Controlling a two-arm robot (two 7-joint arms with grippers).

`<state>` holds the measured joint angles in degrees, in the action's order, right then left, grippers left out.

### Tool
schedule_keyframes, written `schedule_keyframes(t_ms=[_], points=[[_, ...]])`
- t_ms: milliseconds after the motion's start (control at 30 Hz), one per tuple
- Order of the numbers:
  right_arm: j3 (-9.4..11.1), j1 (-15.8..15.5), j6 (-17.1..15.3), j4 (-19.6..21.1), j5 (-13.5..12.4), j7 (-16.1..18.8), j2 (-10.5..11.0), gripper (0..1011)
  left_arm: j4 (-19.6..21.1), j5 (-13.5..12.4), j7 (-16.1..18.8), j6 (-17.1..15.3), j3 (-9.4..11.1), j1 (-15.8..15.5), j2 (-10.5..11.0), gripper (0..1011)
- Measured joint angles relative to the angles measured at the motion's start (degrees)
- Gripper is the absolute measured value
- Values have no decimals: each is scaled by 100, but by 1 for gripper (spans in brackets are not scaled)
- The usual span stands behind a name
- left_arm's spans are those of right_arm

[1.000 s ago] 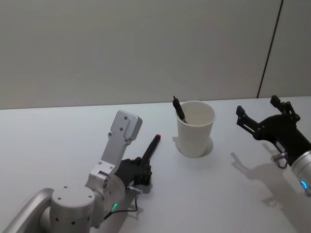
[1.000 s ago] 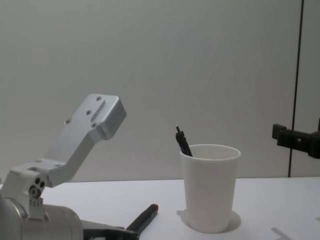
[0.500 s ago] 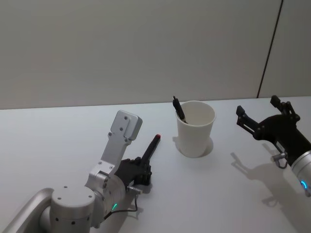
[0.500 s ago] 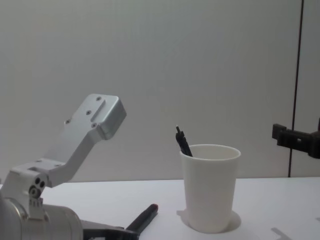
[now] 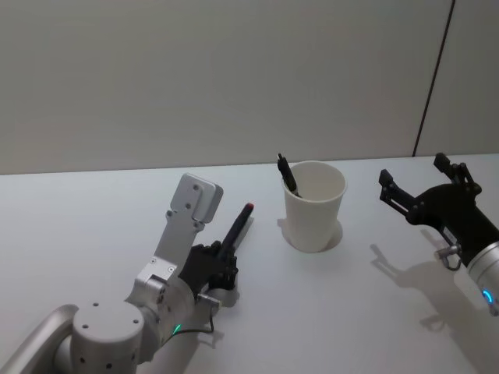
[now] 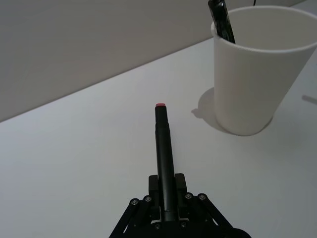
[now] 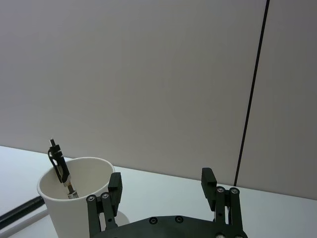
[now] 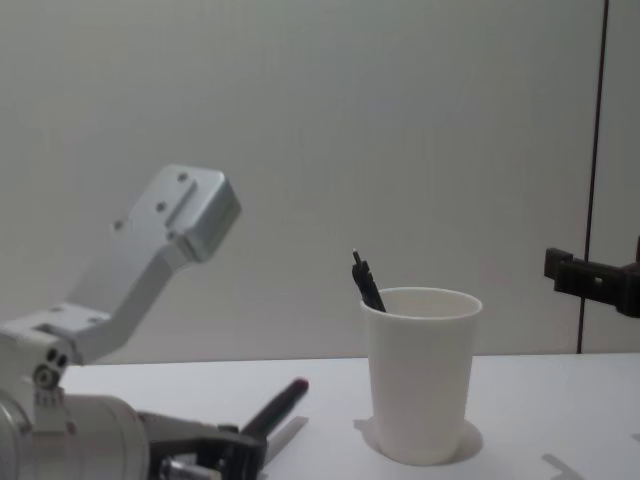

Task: Place the pen into the pen holder.

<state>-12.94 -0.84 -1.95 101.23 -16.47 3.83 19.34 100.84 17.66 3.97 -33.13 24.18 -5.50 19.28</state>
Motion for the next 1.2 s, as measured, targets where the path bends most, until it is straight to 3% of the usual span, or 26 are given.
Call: schedule_keyframes(t_ms=[433,967,1200], points=[[0,0,0,0,0,0,0,1001,345,-234,169,847,-147,240,280,189],[0,0,0,0,0,0,0,1001,622,-618,602,2188,-353,503,525,189],[0,0,0,0,0,0,0,1001,646,-737,536,2711,-425,516,573,189]])
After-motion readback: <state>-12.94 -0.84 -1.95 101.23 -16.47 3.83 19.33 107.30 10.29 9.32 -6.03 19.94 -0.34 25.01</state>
